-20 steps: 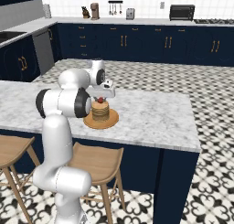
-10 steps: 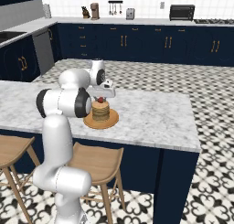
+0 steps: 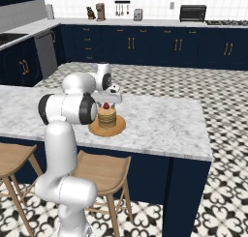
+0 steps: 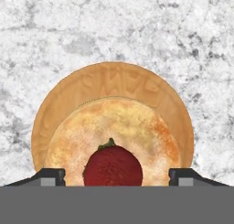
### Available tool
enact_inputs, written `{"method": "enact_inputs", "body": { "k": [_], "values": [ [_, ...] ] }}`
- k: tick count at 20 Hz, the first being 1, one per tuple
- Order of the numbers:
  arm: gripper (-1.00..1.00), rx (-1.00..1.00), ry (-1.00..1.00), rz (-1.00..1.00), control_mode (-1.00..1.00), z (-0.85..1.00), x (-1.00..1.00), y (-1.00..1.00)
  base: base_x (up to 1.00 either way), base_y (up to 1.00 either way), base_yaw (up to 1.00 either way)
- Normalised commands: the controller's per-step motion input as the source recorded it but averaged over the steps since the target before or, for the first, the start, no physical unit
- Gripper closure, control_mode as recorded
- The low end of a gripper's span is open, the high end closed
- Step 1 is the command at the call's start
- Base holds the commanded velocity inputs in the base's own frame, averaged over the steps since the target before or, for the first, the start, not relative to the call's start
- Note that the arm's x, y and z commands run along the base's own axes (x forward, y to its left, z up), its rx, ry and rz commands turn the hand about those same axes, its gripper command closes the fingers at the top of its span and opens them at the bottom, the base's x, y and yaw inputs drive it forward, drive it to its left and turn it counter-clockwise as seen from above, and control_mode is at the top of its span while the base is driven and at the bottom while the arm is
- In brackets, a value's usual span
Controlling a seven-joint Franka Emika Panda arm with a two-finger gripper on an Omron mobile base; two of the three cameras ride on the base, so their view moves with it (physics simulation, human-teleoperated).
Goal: Take the strawberry from the fridge and place it on top of the pancake, located on the dining counter.
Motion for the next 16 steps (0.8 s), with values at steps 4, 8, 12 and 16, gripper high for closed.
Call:
{"method": "enact_inputs", "body": {
  "k": [4, 8, 12, 16],
  "values": [
    [-1.00, 0.00, 0.00, 0.00, -1.00, 0.00, -0.09, 0.00, 0.00, 0.00, 0.00],
    [-1.00, 0.00, 0.00, 0.00, -1.00, 0.05, -0.15, 0.00, 0.00, 0.00, 0.00],
    [-1.00, 0.00, 0.00, 0.00, -1.00, 0.18, -0.29, 0.00, 0.00, 0.00, 0.00],
    [-1.00, 0.00, -0.02, 0.00, -1.00, 0.36, -0.32, 0.00, 0.00, 0.00, 0.00]
  ]
}}
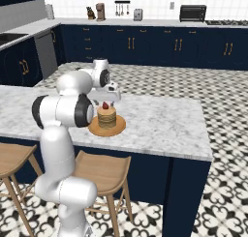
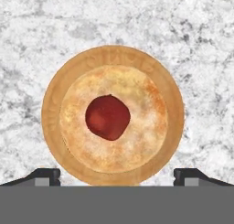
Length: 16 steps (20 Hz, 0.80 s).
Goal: Take the strawberry from the fridge and place it on top of the pancake, located on the dining counter.
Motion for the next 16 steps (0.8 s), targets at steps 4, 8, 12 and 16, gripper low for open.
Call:
{"method": "enact_inputs", "body": {
  "k": [4, 8, 12, 16],
  "values": [
    [-1.00, 0.00, 0.00, 0.00, -1.00, 0.35, -0.57, 0.00, 0.00, 0.00, 0.00],
    [-1.00, 0.00, 0.00, 0.00, -1.00, 0.25, -0.73, 0.00, 0.00, 0.00, 0.00],
    [-1.00, 0.00, 0.00, 0.00, -1.00, 0.17, -0.94, 0.01, 0.00, 0.00, 0.00],
    [-1.00, 0.00, 0.00, 0.00, -1.00, 0.11, -1.00, 0.20, 0.00, 0.00, 0.00]
  ]
}}
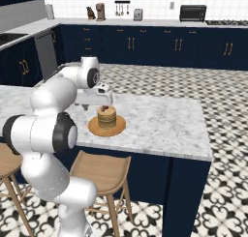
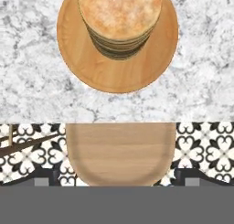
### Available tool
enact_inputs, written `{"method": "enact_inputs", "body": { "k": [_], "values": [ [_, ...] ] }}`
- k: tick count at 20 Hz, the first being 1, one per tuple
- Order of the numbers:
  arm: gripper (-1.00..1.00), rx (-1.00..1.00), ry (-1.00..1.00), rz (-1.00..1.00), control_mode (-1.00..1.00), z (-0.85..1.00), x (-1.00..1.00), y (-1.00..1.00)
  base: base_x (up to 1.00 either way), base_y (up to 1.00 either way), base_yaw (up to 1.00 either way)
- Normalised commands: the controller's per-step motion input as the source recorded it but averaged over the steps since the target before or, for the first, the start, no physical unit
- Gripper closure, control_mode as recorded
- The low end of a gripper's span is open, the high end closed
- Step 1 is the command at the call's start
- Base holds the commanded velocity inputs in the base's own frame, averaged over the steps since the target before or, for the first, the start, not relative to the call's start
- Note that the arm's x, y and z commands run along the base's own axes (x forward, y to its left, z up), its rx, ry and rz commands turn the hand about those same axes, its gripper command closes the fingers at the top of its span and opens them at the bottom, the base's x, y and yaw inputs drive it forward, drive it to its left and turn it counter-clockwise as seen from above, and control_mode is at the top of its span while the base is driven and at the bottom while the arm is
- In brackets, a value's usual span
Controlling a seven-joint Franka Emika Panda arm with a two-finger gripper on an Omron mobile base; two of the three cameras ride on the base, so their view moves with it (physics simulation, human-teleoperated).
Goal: Take the strawberry from the fridge and place it on top of the pancake, located on the dining counter.
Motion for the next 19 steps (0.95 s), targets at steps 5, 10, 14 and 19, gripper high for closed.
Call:
{"method": "enact_inputs", "body": {
  "k": [5, 10, 14, 19],
  "values": [
    [-1.00, -0.01, 0.00, 0.05, -1.00, 0.00, -1.00, 0.61, 0.00, 0.00, 0.00],
    [-1.00, -0.03, 0.00, 0.10, -1.00, 0.05, -0.96, 0.96, 0.00, 0.00, 0.00],
    [-1.00, 0.00, 0.00, 0.07, -1.00, 0.02, -0.99, 1.00, 0.00, 0.00, 0.00],
    [-1.00, -0.13, -0.06, 0.01, -1.00, -0.02, -0.87, 0.76, 0.00, 0.00, 0.00]
  ]
}}
